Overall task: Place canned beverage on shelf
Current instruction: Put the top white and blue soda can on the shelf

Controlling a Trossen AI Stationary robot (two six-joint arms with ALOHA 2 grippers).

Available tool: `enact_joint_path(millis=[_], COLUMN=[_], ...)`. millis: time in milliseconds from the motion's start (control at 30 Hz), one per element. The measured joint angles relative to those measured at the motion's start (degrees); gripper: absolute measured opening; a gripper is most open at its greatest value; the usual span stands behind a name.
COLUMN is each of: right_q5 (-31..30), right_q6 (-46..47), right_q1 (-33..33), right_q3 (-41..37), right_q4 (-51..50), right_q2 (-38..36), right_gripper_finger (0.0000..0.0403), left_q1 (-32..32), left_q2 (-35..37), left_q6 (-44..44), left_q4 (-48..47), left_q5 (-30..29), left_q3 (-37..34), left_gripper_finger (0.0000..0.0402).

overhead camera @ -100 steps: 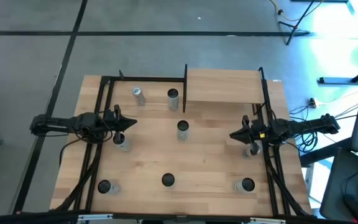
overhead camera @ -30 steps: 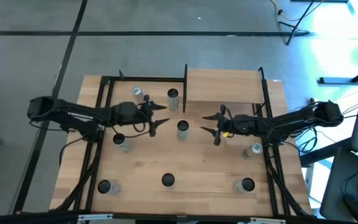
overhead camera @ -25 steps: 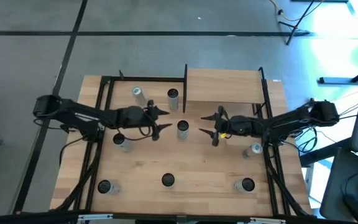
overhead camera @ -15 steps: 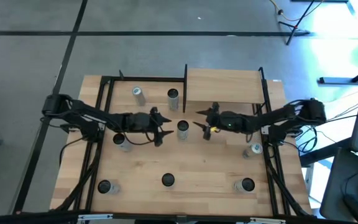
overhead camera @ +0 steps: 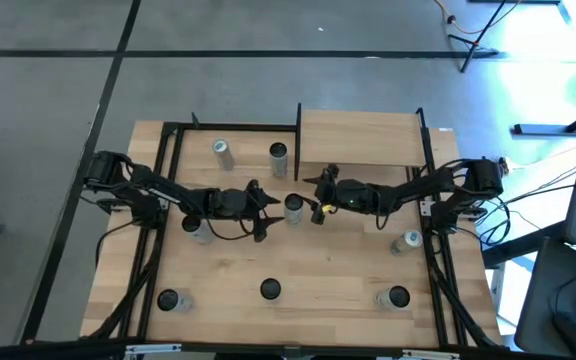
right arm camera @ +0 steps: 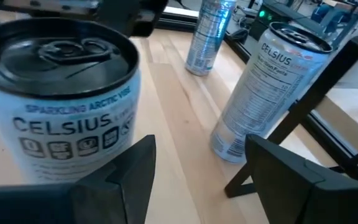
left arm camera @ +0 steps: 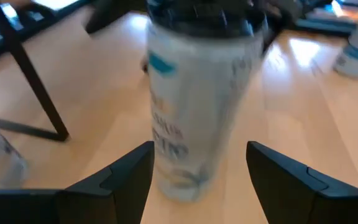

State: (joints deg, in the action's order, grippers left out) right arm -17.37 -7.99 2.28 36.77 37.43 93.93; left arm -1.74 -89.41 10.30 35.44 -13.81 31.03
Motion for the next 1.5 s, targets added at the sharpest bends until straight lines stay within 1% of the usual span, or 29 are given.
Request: enact_joint_path(millis=[67,133,267,300,433,467,500,600,633,867,1000,1167,1300,1433,1500], right_q5=[0.1,0.8,1.9,1.9,1.5,1.5,1.5,1.9,1.9,1.8,1.3,-1.3,-2.8,-4.6,-4.7], right_q6=[0.0,0.2,0.5,0.7,0.7,0.7,0.7,0.9,1.3,1.7,1.8,1.8,1.7,1.5,1.6], right_q1=[0.0,0.0,0.0,0.0,0.0,0.0,0.0,0.0,0.0,0.0,0.0,-0.5,-2.0,-3.9,-4.5], right_q3=[0.0,0.0,0.0,0.0,0.0,0.0,0.0,0.0,0.0,0.0,0.0,0.0,0.0,-0.2,-0.2], right_q4=[0.0,0.0,-0.2,-0.2,-0.3,-0.3,-0.3,-0.3,-0.3,-0.4,-1.6,-6.0,-9.3,-10.7,-11.4], right_q2=[0.0,0.0,0.0,0.0,0.0,0.0,0.0,0.0,0.0,0.0,-0.1,-0.3,-1.6,-2.7,-2.8], right_gripper_finger=[0.0231,0.0231,0.0231,0.0231,0.0231,0.0231,0.0231,0.0231,0.0231,0.0231,0.0231,0.0231,0.0231,0.0231,0.0231], left_q1=[0.1,0.2,0.3,0.3,0.3,0.2,0.2,0.3,0.4,0.2,0.3,0.3,0.3,0.4,0.4], left_q2=[0.0,0.0,0.0,0.0,0.0,0.0,0.0,-1.0,-1.7,-5.7,-6.2,-5.7,-5.7,-5.7,-5.6], left_q6=[0.2,0.3,1.3,1.4,1.4,1.3,1.1,0.2,0.0,-1.9,-1.9,-1.9,-1.9,-1.9,-1.9], left_q4=[0.2,0.6,1.5,1.6,1.6,1.8,2.3,4.4,4.7,5.5,5.2,4.0,2.9,1.8,1.5], left_q5=[-3.0,-4.7,-4.3,-3.3,5.6,6.3,5.8,-0.3,-0.9,-1.4,-4.5,-8.0,-10.7,-12.4,-14.2], left_q3=[0.0,0.0,0.0,0.0,0.0,0.0,0.0,0.1,0.1,3.2,3.6,3.6,3.6,3.6,3.6], left_gripper_finger=[0.0247,0.0247,0.0247,0.0247,0.0247,0.0247,0.0247,0.0247,0.0247,0.0247,0.0247,0.0247,0.0247,0.0247,0.0247])
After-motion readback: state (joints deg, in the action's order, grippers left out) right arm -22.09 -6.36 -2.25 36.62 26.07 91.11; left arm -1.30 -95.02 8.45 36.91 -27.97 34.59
